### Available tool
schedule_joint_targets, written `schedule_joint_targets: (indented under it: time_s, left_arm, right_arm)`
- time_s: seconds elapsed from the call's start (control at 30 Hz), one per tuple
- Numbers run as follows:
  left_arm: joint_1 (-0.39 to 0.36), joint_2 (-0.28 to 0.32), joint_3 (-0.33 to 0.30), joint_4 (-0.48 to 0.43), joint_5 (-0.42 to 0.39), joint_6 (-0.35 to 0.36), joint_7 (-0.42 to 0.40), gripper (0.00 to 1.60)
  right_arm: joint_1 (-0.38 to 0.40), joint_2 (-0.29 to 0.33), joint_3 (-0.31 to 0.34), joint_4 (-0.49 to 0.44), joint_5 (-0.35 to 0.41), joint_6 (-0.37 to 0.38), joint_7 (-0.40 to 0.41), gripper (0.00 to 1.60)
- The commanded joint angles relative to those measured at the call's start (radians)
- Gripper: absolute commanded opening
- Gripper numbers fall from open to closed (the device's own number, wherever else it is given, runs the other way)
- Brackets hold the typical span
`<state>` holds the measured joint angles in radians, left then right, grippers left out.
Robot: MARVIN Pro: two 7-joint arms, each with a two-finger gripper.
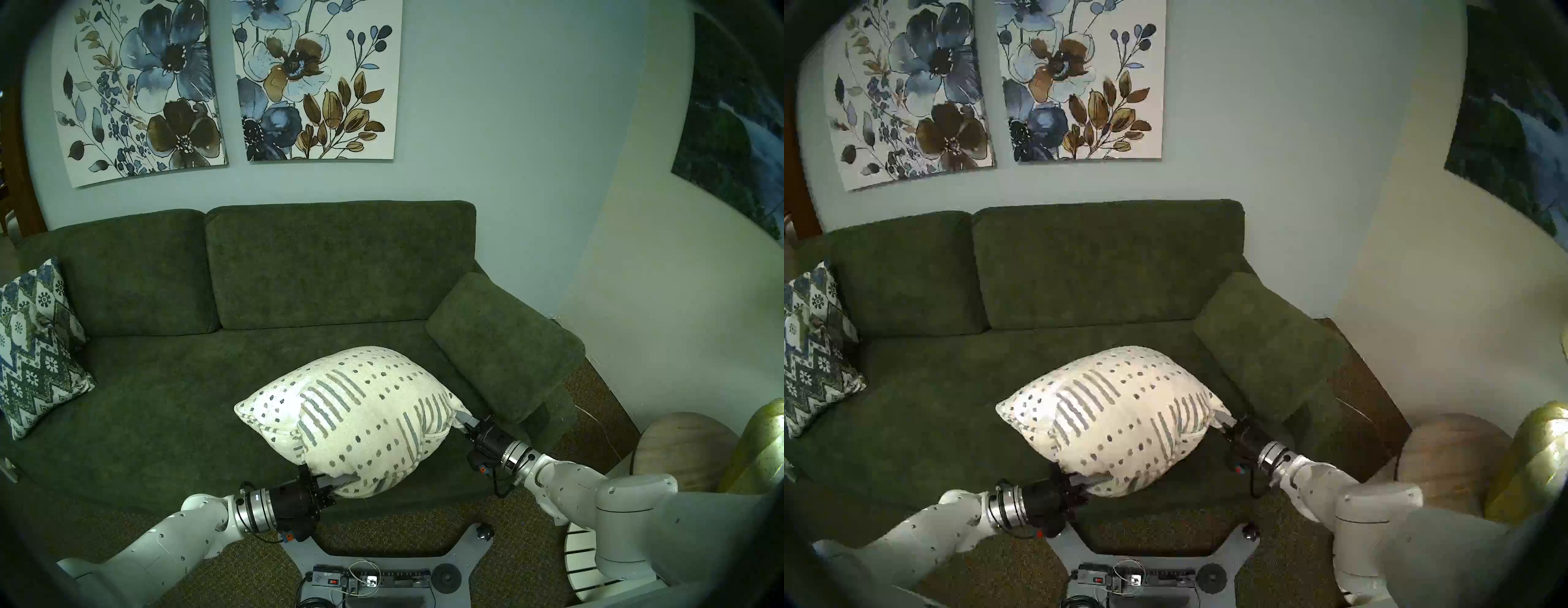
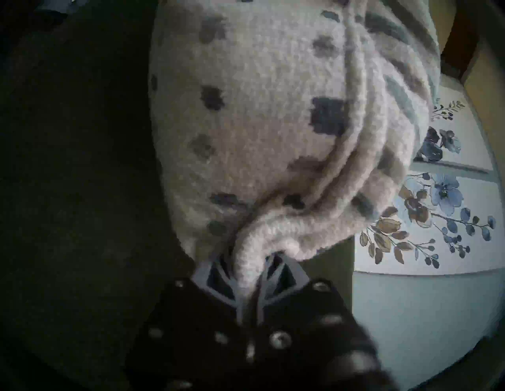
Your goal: Fluff a cushion
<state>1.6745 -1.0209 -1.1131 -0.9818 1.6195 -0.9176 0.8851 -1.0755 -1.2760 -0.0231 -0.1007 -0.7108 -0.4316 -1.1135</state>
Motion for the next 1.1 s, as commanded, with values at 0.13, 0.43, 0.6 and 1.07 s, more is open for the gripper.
schedule_joint_targets:
  time_s: [0.13, 0.43, 0.6, 1.07]
  left_arm:
    - [-0.047, 0.042, -0.055, 0.133, 0.013, 0.046, -0.034, 0.0]
    - [-0.096, 0.081, -0.107, 0.194, 0.004, 0.051, -0.047, 0.0]
    - [-0.141, 0.098, -0.143, 0.202, -0.003, 0.052, -0.045, 0.0]
    - [-0.224, 0.132, -0.241, 0.17, -0.011, 0.061, -0.028, 0.0]
  right_arm:
    - [-0.023, -0.008, -0.019, -0.001, -0.015, 0.004, 0.027, 0.0]
    - [-0.049, -0.013, -0.041, 0.001, -0.035, 0.006, 0.041, 0.0]
    - [-0.059, -0.017, -0.052, 0.001, -0.044, 0.004, 0.045, 0.0]
    - [-0.076, -0.056, -0.075, -0.012, -0.064, 0.003, 0.049, 0.0]
